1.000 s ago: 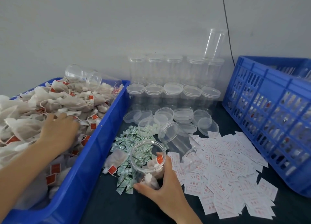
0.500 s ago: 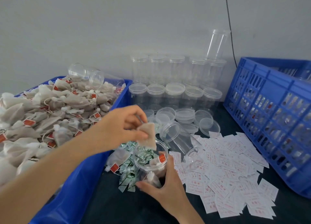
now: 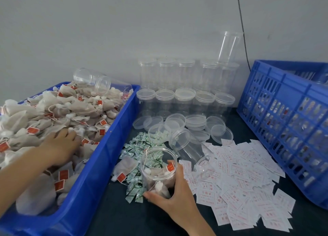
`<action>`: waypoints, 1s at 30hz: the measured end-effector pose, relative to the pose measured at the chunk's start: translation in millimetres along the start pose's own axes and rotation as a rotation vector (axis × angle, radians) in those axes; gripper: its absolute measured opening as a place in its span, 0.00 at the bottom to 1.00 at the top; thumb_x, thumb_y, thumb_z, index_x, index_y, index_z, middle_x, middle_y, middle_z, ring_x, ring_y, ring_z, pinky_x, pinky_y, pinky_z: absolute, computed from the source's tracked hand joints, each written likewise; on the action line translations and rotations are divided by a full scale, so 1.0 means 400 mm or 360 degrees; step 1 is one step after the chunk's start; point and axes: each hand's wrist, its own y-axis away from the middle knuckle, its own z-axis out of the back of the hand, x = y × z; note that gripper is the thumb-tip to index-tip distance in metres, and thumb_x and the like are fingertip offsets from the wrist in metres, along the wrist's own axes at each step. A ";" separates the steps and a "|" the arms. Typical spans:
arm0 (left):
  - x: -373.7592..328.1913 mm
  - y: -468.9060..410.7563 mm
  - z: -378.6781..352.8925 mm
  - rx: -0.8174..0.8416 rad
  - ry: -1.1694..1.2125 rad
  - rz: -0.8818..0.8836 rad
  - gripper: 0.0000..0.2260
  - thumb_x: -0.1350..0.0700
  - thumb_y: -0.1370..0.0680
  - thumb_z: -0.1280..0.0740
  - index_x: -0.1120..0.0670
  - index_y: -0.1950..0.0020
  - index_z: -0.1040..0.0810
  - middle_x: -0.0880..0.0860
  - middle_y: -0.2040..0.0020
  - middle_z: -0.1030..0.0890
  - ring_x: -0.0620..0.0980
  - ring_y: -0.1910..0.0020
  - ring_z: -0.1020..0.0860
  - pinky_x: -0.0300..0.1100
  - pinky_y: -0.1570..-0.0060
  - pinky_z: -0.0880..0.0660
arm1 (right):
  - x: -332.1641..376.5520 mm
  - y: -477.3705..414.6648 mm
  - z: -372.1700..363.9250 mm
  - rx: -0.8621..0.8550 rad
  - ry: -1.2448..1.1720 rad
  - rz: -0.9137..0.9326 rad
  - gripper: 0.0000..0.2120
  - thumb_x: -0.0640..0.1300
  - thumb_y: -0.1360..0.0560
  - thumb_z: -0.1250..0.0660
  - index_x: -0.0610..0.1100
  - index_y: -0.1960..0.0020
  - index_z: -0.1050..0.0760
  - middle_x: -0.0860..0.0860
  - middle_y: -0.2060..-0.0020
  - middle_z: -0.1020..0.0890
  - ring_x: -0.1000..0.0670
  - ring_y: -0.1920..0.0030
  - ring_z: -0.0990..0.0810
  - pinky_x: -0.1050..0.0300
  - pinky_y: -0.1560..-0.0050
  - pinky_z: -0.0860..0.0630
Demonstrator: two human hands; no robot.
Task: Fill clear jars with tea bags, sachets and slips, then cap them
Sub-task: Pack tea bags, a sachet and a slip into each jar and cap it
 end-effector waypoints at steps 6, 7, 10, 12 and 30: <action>0.002 -0.022 -0.010 -0.0134 0.0629 -0.0062 0.05 0.56 0.23 0.34 0.50 0.57 0.29 0.50 0.52 0.22 0.43 0.59 0.27 0.36 0.61 0.30 | 0.001 0.000 0.001 -0.0012 -0.0016 -0.0007 0.40 0.67 0.40 0.20 0.73 0.36 0.39 0.60 0.50 0.17 0.56 0.48 0.18 0.56 0.45 0.20; 0.004 -0.019 -0.002 -0.0191 0.0704 -0.0036 0.05 0.57 0.24 0.33 0.50 0.58 0.28 0.50 0.53 0.22 0.44 0.59 0.25 0.37 0.60 0.28 | 0.000 0.000 -0.001 -0.0007 -0.0016 -0.0009 0.40 0.67 0.40 0.20 0.73 0.36 0.39 0.59 0.48 0.18 0.55 0.46 0.18 0.53 0.44 0.20; -0.001 0.008 0.062 -0.0631 0.1038 -0.0082 0.05 0.58 0.24 0.31 0.54 0.49 0.23 0.50 0.52 0.23 0.46 0.57 0.26 0.40 0.57 0.30 | 0.002 -0.002 -0.004 0.0000 0.0010 -0.0024 0.42 0.69 0.41 0.21 0.73 0.35 0.42 0.61 0.52 0.18 0.53 0.48 0.18 0.50 0.43 0.21; -0.031 0.050 0.138 -0.0840 0.1208 -0.0215 0.06 0.56 0.24 0.31 0.52 0.47 0.23 0.44 0.54 0.25 0.43 0.56 0.27 0.38 0.57 0.33 | -0.003 -0.002 -0.004 -0.0002 0.0008 -0.0040 0.44 0.70 0.42 0.21 0.72 0.33 0.42 0.60 0.52 0.18 0.53 0.48 0.18 0.52 0.43 0.21; -0.368 0.276 0.188 -0.0713 0.2239 -0.0670 0.41 0.31 0.40 0.30 0.38 0.30 0.41 0.30 0.36 0.38 0.27 0.37 0.40 0.28 0.42 0.37 | 0.016 0.004 0.002 0.0024 0.0043 -0.0152 0.41 0.65 0.38 0.21 0.69 0.34 0.42 0.59 0.63 0.20 0.56 0.61 0.20 0.63 0.55 0.23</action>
